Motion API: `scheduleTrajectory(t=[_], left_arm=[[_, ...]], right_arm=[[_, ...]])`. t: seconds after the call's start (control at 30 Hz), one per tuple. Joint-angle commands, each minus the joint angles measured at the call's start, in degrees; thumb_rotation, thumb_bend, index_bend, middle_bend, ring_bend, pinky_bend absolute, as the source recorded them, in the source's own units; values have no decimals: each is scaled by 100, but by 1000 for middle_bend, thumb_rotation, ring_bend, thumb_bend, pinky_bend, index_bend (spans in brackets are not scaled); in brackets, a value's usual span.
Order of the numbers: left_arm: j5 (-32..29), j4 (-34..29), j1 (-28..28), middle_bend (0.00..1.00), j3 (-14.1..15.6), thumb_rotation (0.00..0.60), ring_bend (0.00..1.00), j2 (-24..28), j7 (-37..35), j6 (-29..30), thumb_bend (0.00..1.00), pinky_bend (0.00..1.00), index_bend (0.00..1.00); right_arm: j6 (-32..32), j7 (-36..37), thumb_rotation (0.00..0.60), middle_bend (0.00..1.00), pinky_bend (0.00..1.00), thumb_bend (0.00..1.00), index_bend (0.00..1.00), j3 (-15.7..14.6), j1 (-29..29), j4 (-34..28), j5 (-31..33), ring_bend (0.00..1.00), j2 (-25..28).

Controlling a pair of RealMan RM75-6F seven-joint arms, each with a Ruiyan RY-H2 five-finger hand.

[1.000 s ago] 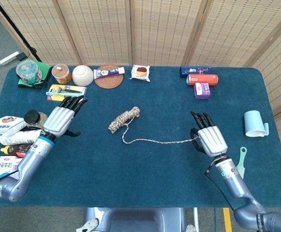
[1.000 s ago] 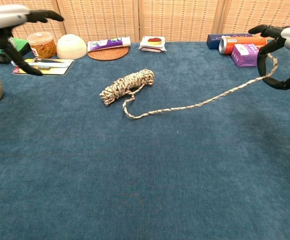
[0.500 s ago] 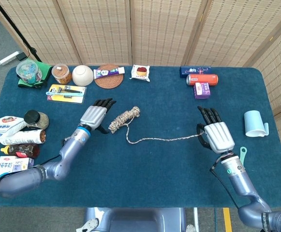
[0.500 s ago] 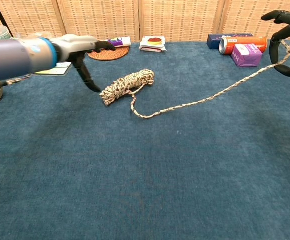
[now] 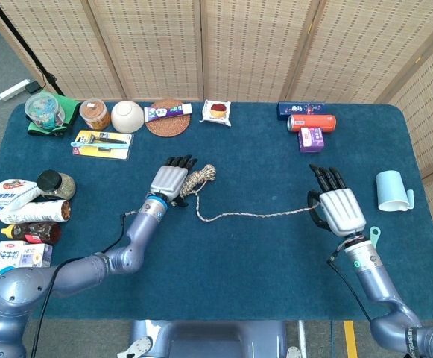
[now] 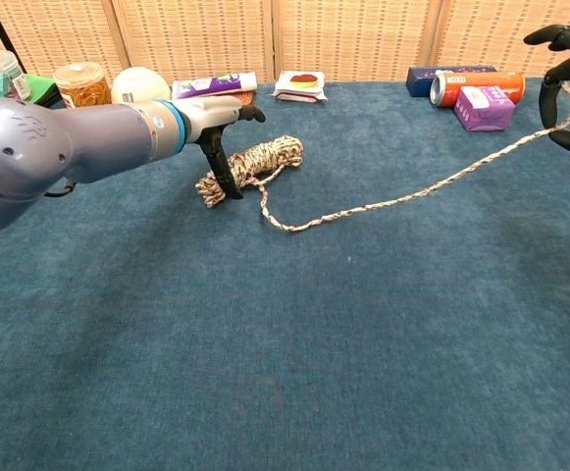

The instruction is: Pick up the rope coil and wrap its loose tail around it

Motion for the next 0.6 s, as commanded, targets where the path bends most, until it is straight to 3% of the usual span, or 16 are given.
scheduleTrajectory(t=[0.03, 0.6], left_arm=[[-144, 154, -79, 0, 18, 600, 0, -131, 75, 37, 49, 0, 0], [-412, 1195, -307, 0, -68, 600, 0, -631, 376, 23, 59, 0, 0]], right_arm=[[11, 27, 600, 0, 0, 446, 581, -1, -5, 10, -9, 0, 8], [56, 163, 600, 0, 0, 446, 581, 16, -33, -2, 2, 0, 75]])
